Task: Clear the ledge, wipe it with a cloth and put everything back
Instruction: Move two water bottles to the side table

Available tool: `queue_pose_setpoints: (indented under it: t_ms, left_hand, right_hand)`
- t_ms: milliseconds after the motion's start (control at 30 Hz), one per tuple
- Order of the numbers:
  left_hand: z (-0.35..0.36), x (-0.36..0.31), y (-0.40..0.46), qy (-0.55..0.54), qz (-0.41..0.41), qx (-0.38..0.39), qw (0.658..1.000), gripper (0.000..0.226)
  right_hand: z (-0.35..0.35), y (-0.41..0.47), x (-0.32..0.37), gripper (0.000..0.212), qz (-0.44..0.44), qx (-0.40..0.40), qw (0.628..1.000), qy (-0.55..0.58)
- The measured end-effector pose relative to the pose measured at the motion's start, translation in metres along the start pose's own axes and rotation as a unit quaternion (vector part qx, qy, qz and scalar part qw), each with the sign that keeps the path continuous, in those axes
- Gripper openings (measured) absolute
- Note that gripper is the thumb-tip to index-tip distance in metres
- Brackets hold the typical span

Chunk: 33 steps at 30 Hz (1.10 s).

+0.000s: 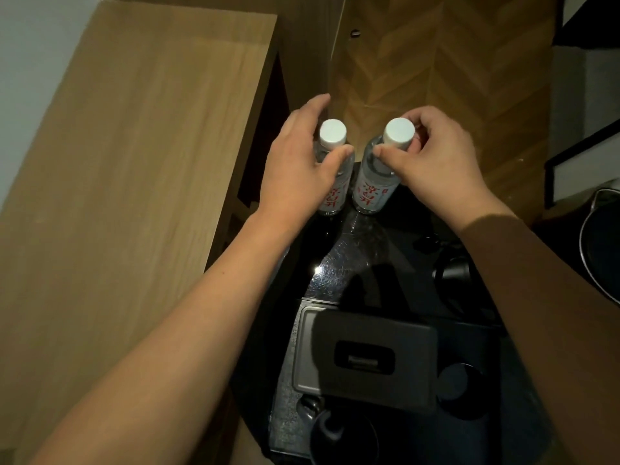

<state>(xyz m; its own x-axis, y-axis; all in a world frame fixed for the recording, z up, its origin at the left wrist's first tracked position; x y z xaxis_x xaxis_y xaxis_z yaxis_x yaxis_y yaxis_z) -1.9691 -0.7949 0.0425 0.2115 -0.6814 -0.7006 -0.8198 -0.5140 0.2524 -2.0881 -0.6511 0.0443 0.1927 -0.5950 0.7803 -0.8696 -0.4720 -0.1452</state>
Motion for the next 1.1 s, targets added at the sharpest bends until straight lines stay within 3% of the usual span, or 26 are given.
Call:
queue_pose_setpoints:
  t_ms: [167, 400, 733, 900, 1100]
  left_hand:
    - [0.002, 0.005, 0.002, -0.029, 0.000, -0.047, 0.998, 0.042]
    - [0.001, 0.005, 0.000, 0.000, 0.025, -0.030, 0.999, 0.039]
    - [0.007, 0.008, -0.013, -0.046, -0.039, 0.013, 0.998, 0.059]
    - [-0.004, 0.007, -0.033, -0.033, -0.062, -0.002, 0.998, 0.067]
    - [-0.042, 0.007, -0.084, 0.047, -0.040, -0.053, 0.997, 0.061]
  right_hand:
    - [0.003, -0.001, 0.001, 0.030, -0.005, 0.024, 0.999, 0.043]
    - [0.004, 0.007, 0.003, 0.029, -0.007, 0.034, 0.999, 0.030]
    - [0.004, -0.008, 0.005, 0.051, -0.016, 0.010, 0.998, -0.058]
    - [0.000, -0.034, 0.001, 0.075, 0.002, -0.083, 0.994, -0.074]
    - [0.017, -0.100, 0.016, 0.063, -0.077, -0.093, 0.989, -0.086]
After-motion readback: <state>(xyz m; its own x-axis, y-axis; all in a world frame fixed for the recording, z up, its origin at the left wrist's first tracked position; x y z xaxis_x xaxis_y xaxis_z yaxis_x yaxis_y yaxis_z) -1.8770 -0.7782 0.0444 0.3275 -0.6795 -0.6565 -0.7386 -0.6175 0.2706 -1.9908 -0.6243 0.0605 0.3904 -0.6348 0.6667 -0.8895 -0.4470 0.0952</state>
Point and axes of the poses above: each hand's wrist, its own y-axis towards the middle knuckle, its own z-axis out of the palm, x = y × z, the point moved 4 cm from there along y, towards the middle knuckle, and after that the axes turned 6 degrees about z, right-handed, at the moved point
